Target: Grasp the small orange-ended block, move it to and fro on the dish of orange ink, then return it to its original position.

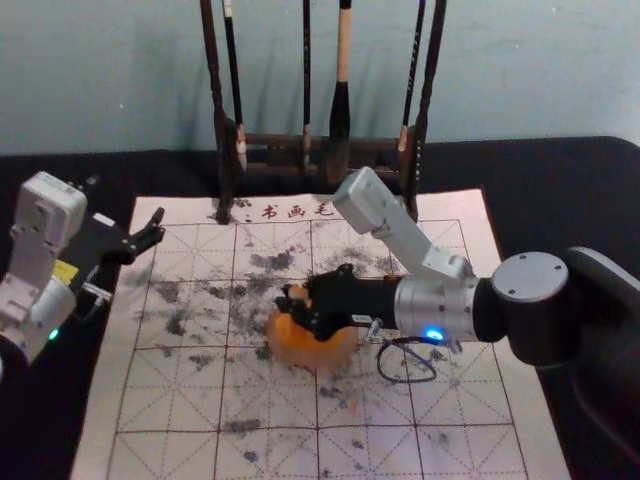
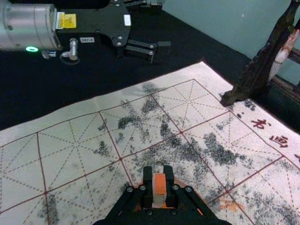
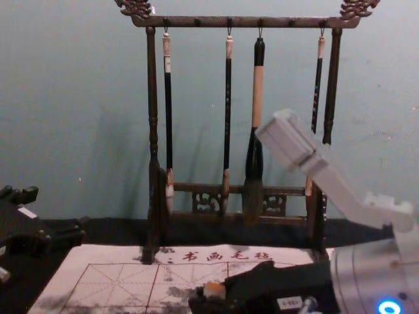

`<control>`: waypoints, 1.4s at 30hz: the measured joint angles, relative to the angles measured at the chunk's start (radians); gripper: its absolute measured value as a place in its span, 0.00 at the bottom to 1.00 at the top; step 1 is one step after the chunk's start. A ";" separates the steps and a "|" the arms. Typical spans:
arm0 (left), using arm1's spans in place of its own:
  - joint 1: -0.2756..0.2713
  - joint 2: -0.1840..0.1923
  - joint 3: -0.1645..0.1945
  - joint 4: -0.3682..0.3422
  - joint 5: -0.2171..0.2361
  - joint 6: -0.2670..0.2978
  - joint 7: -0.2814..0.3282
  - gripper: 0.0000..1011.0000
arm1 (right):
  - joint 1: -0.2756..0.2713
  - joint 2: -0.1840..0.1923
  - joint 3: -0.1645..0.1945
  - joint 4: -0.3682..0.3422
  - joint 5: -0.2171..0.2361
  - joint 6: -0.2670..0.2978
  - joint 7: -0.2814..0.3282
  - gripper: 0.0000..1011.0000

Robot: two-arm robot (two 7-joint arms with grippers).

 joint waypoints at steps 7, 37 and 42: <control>0.000 0.000 0.000 0.000 0.000 0.000 0.000 0.99 | 0.018 -0.025 -0.001 0.036 -0.010 -0.008 -0.009 0.11; 0.000 0.000 0.000 0.000 0.000 0.000 0.000 0.99 | 0.009 -0.016 0.037 0.037 -0.033 -0.006 -0.033 0.11; 0.000 0.000 0.000 0.000 0.000 0.000 0.000 0.99 | 0.000 -0.006 0.045 0.027 -0.035 -0.005 -0.035 0.11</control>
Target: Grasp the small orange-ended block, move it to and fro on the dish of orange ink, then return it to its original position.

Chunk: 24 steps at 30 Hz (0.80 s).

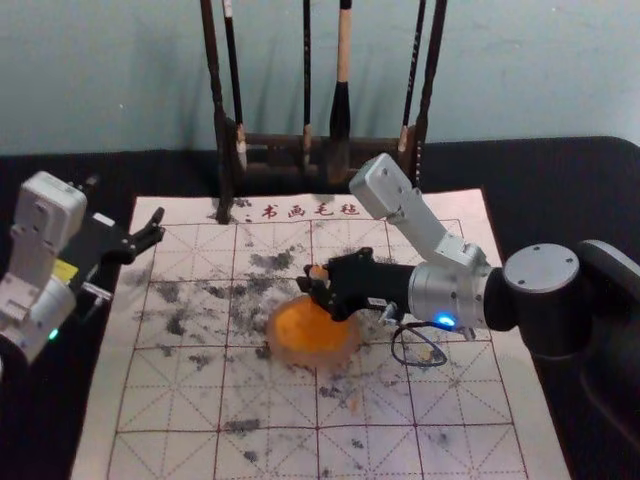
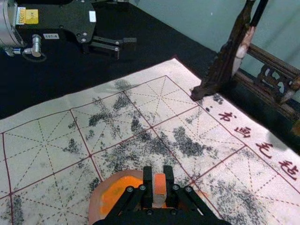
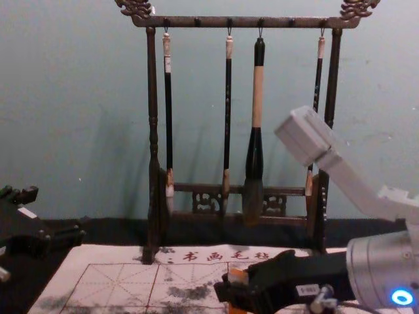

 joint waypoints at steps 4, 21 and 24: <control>0.000 0.000 0.000 0.000 0.000 0.000 0.000 0.99 | -0.007 0.008 0.005 -0.011 0.000 0.004 0.001 0.11; 0.000 0.000 0.000 0.000 0.000 0.000 0.000 0.99 | -0.048 0.046 0.019 -0.071 0.012 0.011 0.009 0.11; 0.000 0.000 0.000 0.000 0.000 0.000 0.000 0.99 | -0.054 0.051 0.018 -0.078 0.015 0.013 0.014 0.11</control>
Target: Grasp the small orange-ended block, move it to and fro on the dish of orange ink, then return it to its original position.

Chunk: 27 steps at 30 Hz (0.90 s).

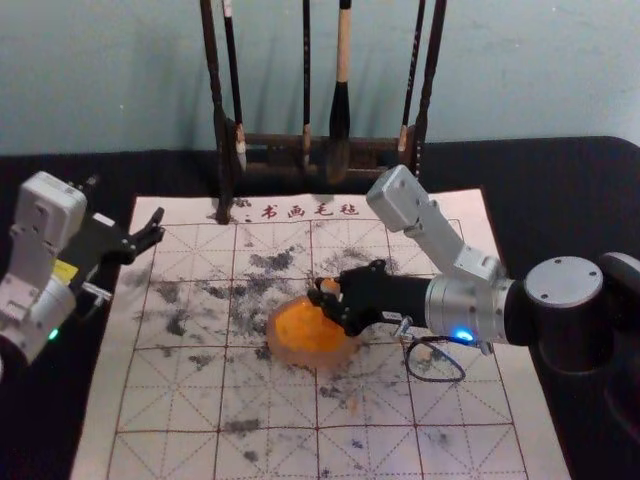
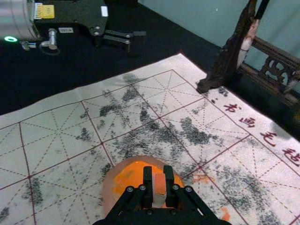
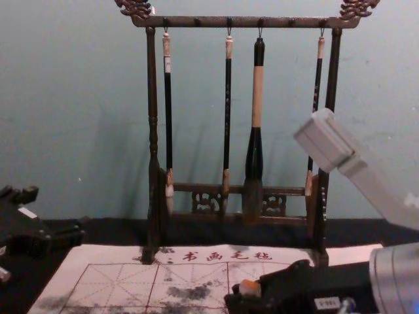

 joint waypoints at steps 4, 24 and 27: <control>0.000 0.000 0.000 0.000 0.000 0.000 0.000 0.99 | -0.005 0.002 -0.005 -0.005 0.005 0.000 0.005 0.11; 0.000 0.000 0.000 0.000 0.000 0.000 0.000 0.99 | 0.015 -0.032 -0.040 0.017 0.013 -0.004 0.016 0.11; 0.000 0.000 0.000 0.000 0.000 0.000 0.000 0.99 | 0.026 -0.044 -0.044 0.034 0.011 -0.007 0.016 0.11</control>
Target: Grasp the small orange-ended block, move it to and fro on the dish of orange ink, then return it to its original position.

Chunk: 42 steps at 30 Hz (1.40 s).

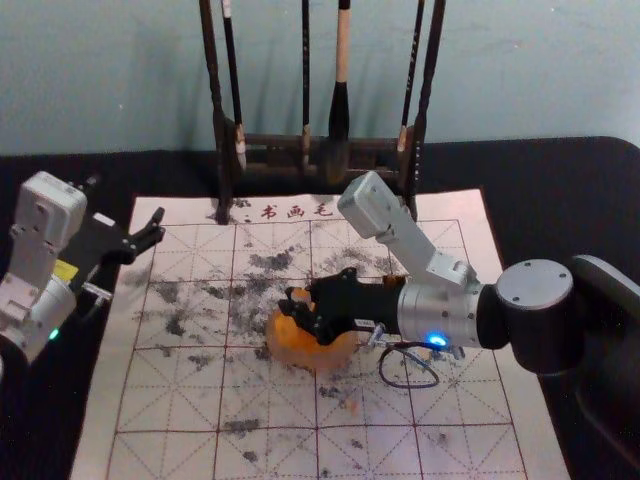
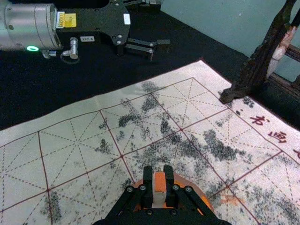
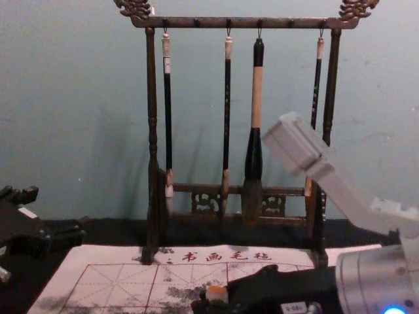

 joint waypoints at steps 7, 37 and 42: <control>0.000 0.000 0.000 0.000 0.000 0.000 0.000 0.99 | 0.023 -0.025 -0.005 0.038 -0.006 -0.007 -0.005 0.11; 0.000 0.000 0.000 0.000 0.000 0.000 0.000 0.99 | 0.015 -0.007 0.031 0.034 -0.015 -0.010 -0.033 0.11; 0.000 0.000 0.000 0.000 0.000 0.000 0.000 0.99 | 0.003 0.005 0.041 0.019 -0.015 -0.008 -0.036 0.11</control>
